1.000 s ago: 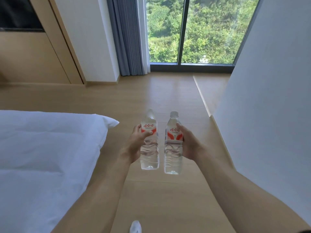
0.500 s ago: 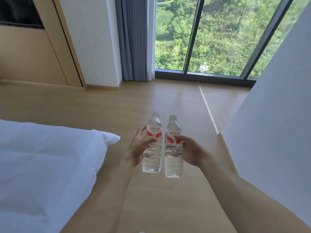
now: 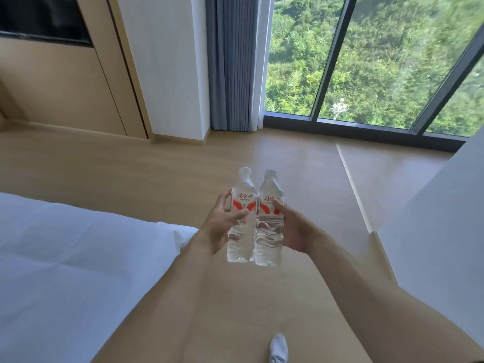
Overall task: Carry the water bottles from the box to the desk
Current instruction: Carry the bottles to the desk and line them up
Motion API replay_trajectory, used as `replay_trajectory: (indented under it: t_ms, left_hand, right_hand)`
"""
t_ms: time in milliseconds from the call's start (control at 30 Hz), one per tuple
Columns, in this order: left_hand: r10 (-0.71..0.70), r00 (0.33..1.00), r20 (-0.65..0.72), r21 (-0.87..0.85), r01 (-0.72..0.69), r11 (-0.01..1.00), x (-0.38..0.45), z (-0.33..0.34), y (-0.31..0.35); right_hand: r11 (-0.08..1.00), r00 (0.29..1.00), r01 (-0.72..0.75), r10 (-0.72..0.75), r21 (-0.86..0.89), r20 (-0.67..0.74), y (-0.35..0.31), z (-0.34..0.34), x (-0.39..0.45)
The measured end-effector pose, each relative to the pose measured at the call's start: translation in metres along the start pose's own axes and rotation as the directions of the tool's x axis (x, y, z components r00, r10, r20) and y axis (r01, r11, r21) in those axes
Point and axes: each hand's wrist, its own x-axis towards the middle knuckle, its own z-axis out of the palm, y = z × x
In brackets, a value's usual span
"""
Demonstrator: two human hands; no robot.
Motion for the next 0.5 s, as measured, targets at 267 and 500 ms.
replay_trajectory:
  t_ms: [267, 500]
  left_hand:
    - [0.021, 0.992, -0.123, -0.010, -0.022, 1.000, 0.101, -0.027, 0.035]
    - [0.033, 0.978, -0.207, 0.011, -0.031, 0.999, 0.199, -0.030, 0.073]
  right_hand:
    - [0.997, 0.969, -0.022, 0.040, -0.077, 0.244, -0.065, 0.002, 0.125]
    - [0.991, 0.923, 0.033, 0.020, -0.132, 0.385, -0.140, -0.019, 0.233]
